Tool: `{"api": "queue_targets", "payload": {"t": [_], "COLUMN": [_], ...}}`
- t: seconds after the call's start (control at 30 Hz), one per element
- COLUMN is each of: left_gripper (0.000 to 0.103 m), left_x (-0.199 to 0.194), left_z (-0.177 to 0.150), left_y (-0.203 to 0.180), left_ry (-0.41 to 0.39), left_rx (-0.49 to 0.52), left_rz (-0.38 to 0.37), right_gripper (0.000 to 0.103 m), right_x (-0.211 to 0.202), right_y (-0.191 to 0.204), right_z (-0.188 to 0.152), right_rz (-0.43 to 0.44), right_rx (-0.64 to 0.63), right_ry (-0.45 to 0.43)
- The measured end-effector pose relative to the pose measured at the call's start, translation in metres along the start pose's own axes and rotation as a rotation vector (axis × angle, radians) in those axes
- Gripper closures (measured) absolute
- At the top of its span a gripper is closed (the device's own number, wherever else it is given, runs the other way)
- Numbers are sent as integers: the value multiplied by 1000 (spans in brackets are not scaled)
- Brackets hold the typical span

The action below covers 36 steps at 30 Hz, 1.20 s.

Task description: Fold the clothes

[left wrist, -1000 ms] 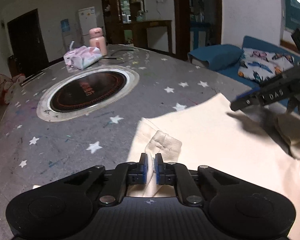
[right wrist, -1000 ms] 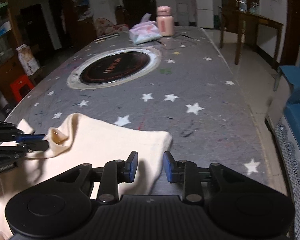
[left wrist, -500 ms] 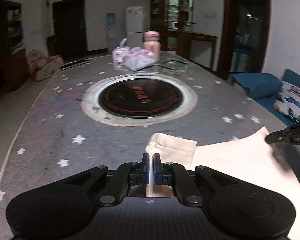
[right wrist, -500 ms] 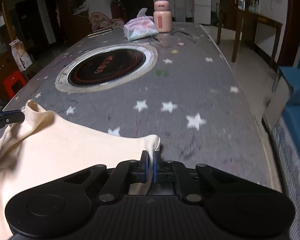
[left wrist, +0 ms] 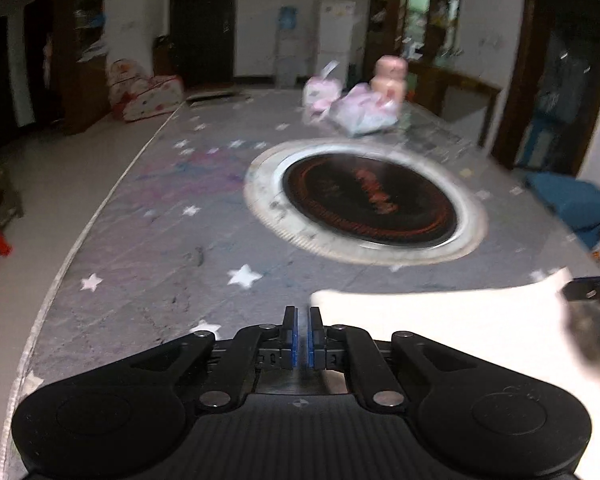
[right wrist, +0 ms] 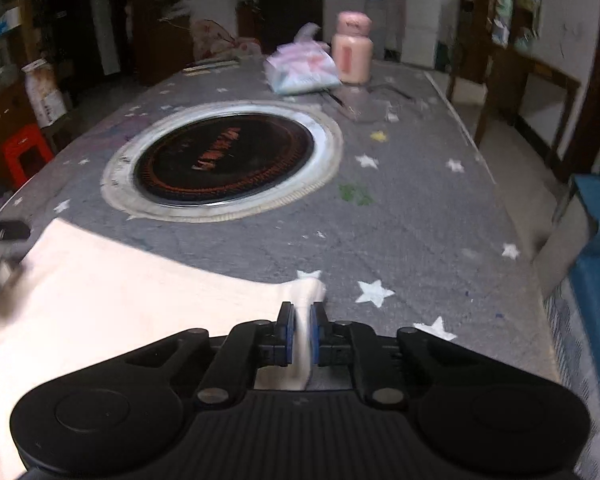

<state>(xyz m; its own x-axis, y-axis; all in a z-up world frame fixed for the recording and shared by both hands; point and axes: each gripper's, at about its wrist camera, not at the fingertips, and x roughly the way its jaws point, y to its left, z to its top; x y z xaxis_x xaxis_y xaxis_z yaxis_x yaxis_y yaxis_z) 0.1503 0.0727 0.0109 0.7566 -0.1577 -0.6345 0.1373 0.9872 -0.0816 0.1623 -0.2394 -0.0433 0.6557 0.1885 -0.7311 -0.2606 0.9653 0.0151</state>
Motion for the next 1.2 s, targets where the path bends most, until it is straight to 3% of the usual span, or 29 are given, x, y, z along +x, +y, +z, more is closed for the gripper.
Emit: {"api": "queue_targets", "payload": {"t": [0.1,0.2,0.27,0.37,0.53,0.9,1.2], "left_gripper": [97,96,96,94,92,90,83], "left_x": [-6,6,20,30,26,31,30], "left_z": [-1,-5,-9,-14,-14,-13,-15], "left_y": [-19,-38,-42,-40,-32,-27,-28], "left_ry": [0,29,81,91,109,90,74], "left_rx": [37,84,91,112,104,90,94], "left_rz": [-95,-109,-97,-74,-67,-36,-4], "right_gripper": [94,93,91,85,84,78,76], "right_x": [-16,-24,-26,-32,-46,-72,-107], "right_y": [14,28,39,57,98,189,202], "right_z": [-4,-11,-18,-31,-55,-96,-129], "right_rz": [47,110,151,212,335,501,569], "right_rx": [-52,-77,-100,-141,-247,-485,-524], "right_ry": [-23,-14,4,25,51,26,45]}}
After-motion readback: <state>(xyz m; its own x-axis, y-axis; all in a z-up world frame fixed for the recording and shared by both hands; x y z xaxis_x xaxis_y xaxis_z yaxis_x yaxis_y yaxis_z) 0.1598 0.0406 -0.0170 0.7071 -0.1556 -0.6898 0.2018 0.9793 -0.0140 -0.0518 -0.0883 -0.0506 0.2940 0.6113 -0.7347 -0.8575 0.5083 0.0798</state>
